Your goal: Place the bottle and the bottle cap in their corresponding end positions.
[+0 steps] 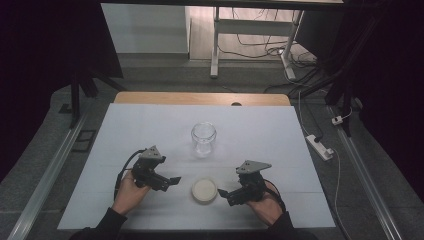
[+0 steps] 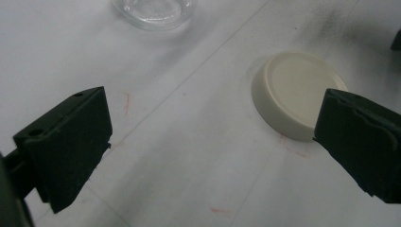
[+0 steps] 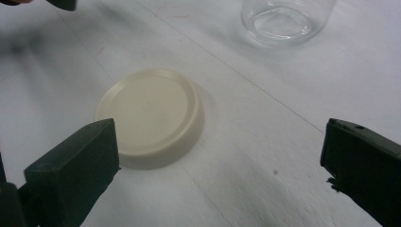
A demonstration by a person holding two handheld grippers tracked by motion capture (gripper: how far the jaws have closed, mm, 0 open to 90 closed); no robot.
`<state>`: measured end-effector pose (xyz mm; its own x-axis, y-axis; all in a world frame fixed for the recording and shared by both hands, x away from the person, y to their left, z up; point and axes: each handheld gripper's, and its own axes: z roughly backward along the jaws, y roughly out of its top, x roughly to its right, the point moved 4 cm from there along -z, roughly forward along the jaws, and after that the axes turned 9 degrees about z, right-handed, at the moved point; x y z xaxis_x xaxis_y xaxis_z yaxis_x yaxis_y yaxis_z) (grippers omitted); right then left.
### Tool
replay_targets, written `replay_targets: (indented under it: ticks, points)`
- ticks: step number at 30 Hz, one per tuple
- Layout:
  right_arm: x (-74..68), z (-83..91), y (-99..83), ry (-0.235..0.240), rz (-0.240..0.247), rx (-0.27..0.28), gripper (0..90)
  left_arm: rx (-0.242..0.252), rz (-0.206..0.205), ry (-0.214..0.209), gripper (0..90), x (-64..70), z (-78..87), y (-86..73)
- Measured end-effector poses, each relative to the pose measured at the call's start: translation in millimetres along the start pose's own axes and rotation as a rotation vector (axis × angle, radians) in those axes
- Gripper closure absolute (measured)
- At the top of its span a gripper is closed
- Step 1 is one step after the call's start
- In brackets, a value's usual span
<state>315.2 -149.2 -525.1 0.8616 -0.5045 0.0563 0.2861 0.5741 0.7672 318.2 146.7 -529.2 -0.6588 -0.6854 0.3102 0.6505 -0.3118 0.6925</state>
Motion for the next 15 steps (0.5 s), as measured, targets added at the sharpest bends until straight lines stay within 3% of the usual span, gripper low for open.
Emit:
replay_targets:
  ticks: [8, 15]
  points:
    - [4.2, 18.5, -7.7, -0.043, 0.001, 0.007, 0.0, 0.017, 0.017, 0.016, 0.0, 2.6, 19.5, -18.0]
    - [10.3, 33.1, -20.6, -0.07, -0.039, 0.004, 0.0, 0.029, 0.054, 0.035, 0.0, 0.1, 34.5, -36.5]
